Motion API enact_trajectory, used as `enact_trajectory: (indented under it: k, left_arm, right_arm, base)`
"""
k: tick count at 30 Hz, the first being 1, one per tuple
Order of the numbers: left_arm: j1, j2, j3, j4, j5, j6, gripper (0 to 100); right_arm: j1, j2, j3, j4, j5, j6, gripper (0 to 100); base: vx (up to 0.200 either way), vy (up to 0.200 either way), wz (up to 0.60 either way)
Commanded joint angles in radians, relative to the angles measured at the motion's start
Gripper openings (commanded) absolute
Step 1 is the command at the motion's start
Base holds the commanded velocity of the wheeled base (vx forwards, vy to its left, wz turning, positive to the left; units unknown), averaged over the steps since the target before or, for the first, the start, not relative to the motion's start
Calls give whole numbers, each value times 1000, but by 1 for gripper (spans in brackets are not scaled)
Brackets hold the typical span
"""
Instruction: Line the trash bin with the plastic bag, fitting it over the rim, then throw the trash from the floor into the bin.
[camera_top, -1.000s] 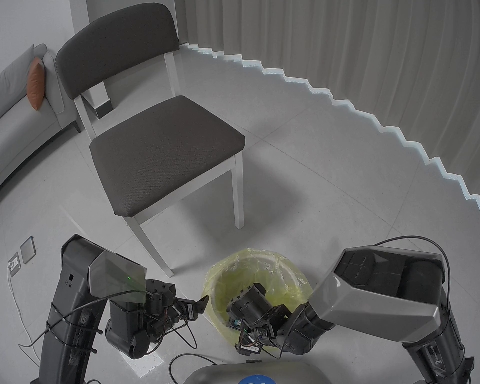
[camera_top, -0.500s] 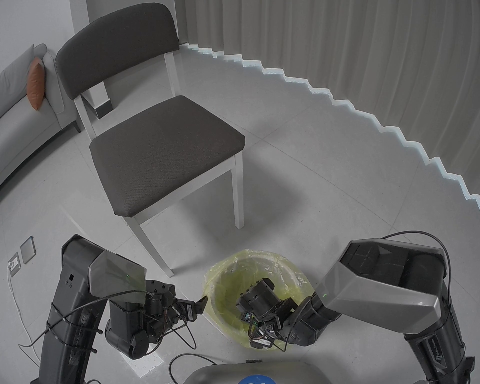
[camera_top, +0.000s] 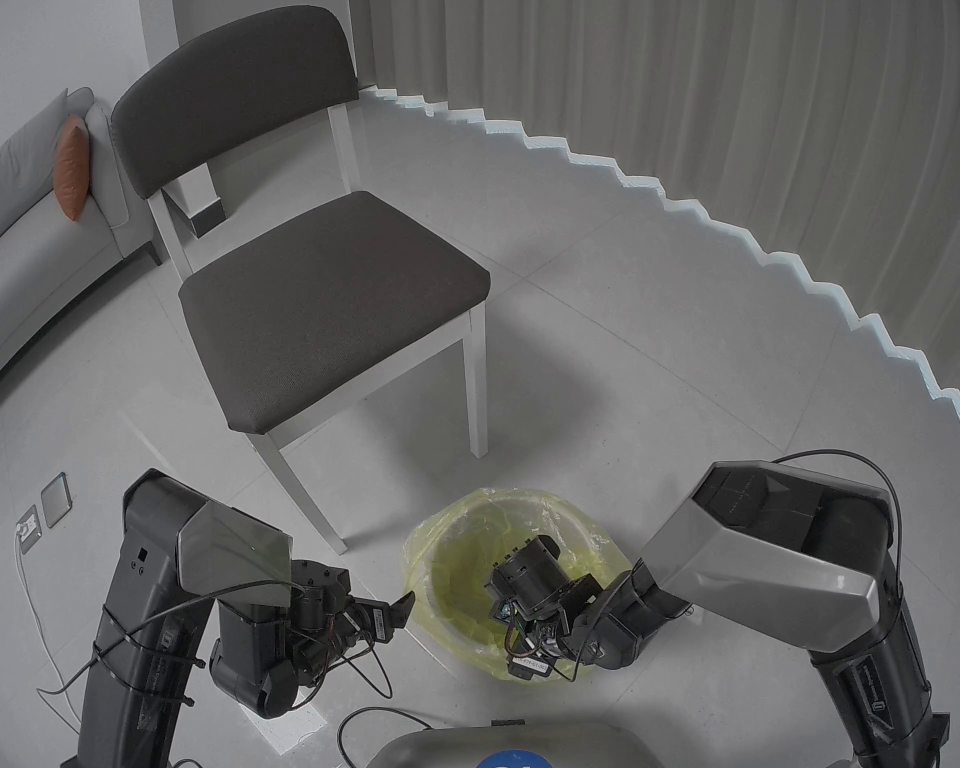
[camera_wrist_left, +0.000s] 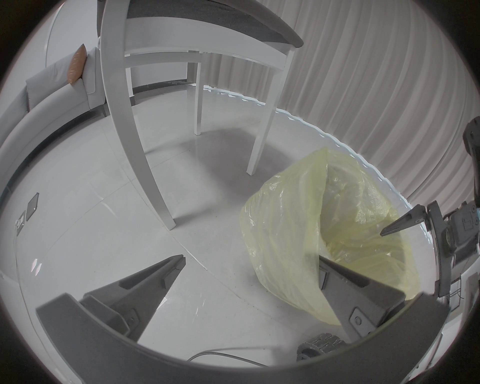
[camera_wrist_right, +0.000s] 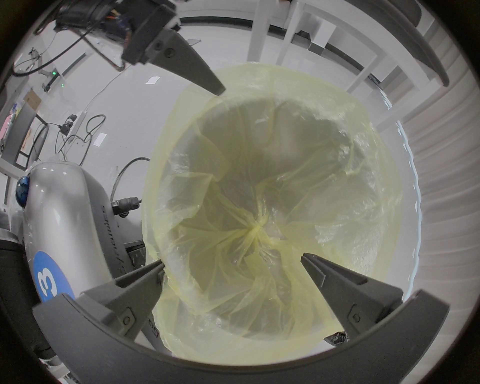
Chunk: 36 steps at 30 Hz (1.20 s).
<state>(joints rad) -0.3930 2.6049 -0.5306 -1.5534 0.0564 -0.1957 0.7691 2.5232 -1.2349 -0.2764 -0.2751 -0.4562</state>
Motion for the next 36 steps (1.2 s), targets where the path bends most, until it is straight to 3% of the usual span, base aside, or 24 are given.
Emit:
enact_trajectory:
  k: [1,8,19,28,36]
  left_arm:
    - [-1,-2,1,-13,0,-1,100]
    - [-3,-23,15,-13,-1,-1,100]
    - [0,-31,20,-13,-6,-2,100]
    - [-1,-31,20,-13,-6,-2,100]
    - [-1,-31,21,-13,-6,-2,100]
  right_arm:
    - [1,-6,9,0,1,5,100]
    - [25,-141,87,3,2,-4,100]
    - [2,-277,143,23,2,4,100]
    - [-168,-265,95,46,1,-12,100]
    - [-255,-156,-3,45,-1,-10,100]
  base:
    - [0,0,0]
    - [0,0,0]
    - [0,0,0]
    - [0,0,0]
    - [0,0,0]
